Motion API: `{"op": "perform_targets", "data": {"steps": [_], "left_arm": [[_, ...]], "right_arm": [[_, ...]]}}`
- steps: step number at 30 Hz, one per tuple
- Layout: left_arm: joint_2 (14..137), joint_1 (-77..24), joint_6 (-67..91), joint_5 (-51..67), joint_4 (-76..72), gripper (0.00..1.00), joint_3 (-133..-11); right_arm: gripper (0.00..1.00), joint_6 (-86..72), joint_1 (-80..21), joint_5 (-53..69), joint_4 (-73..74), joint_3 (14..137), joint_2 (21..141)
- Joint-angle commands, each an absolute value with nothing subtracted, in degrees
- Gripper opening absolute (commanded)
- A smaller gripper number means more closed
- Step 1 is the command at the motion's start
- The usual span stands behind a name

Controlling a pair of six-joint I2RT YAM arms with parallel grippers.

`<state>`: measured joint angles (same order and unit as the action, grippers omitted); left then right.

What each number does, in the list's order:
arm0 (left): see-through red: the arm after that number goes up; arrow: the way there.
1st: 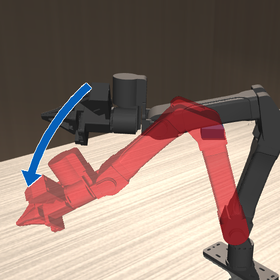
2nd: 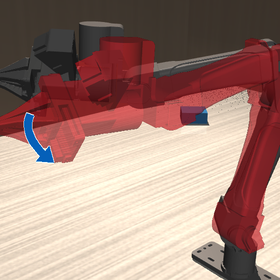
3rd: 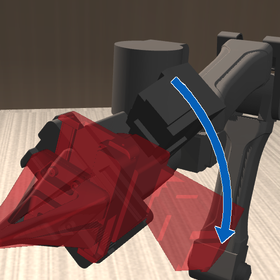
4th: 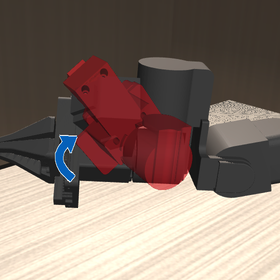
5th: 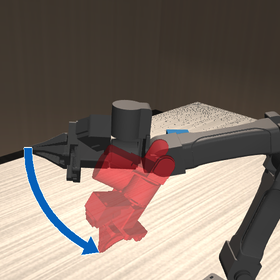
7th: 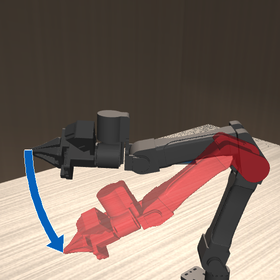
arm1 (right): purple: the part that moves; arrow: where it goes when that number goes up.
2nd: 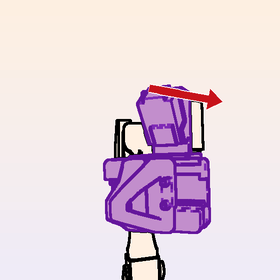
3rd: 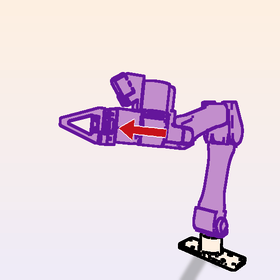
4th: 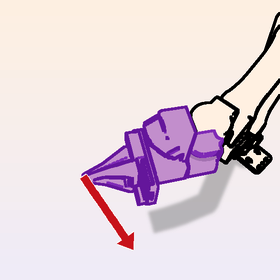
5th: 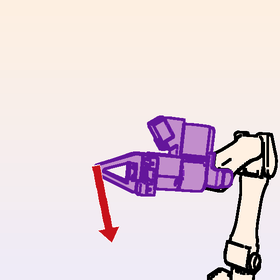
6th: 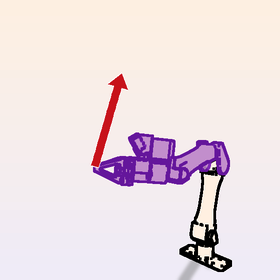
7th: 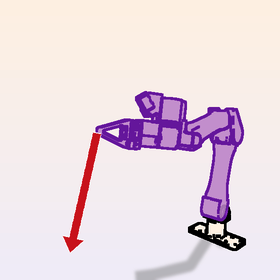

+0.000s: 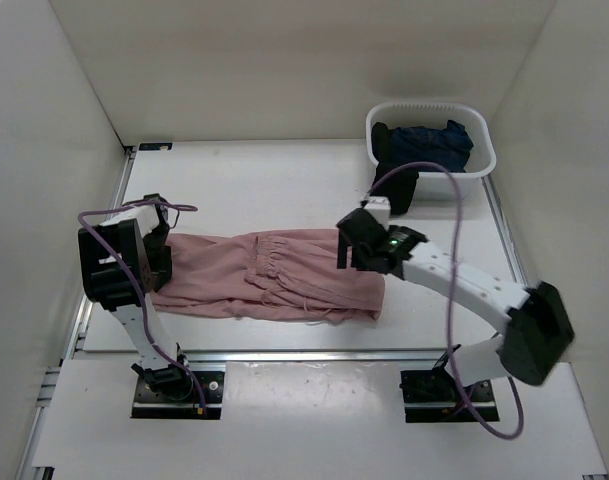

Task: Fold and stack the trousers
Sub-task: Fold the trousers

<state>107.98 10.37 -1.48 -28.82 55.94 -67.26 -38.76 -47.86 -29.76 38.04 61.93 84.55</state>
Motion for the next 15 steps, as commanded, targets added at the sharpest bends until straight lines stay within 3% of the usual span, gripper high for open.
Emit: {"op": "perform_targets", "data": {"steps": [1,3,5,12,14,15], "left_arm": [[106.4,10.2,0.0,-26.4,51.8,0.80,-66.4],[106.4,10.2,0.0,-26.4,51.8,0.80,-66.4],[106.4,10.2,0.0,-26.4,51.8,0.80,-66.4],[106.4,10.2,0.0,-26.4,52.3,0.80,-66.4],[105.8,10.2,0.0,-26.4,52.3,0.80,-65.9],[105.8,10.2,0.0,-26.4,52.3,0.80,-65.9]], "right_arm": [[0.90,-42.2,-43.4,-30.3,38.9,58.1,74.5],[0.99,-40.9,-37.0,-21.6,34.3,53.3,72.4],[0.99,-39.7,-32.7,-6.3,27.3,47.7,72.4],[0.99,-40.2,-24.6,9.0,13.0,38.5,78.7],[0.92,-40.8,-24.6,9.8,12.5,37.8,79.9],[0.78,-41.5,-24.6,9.8,12.5,37.1,80.6]]}}
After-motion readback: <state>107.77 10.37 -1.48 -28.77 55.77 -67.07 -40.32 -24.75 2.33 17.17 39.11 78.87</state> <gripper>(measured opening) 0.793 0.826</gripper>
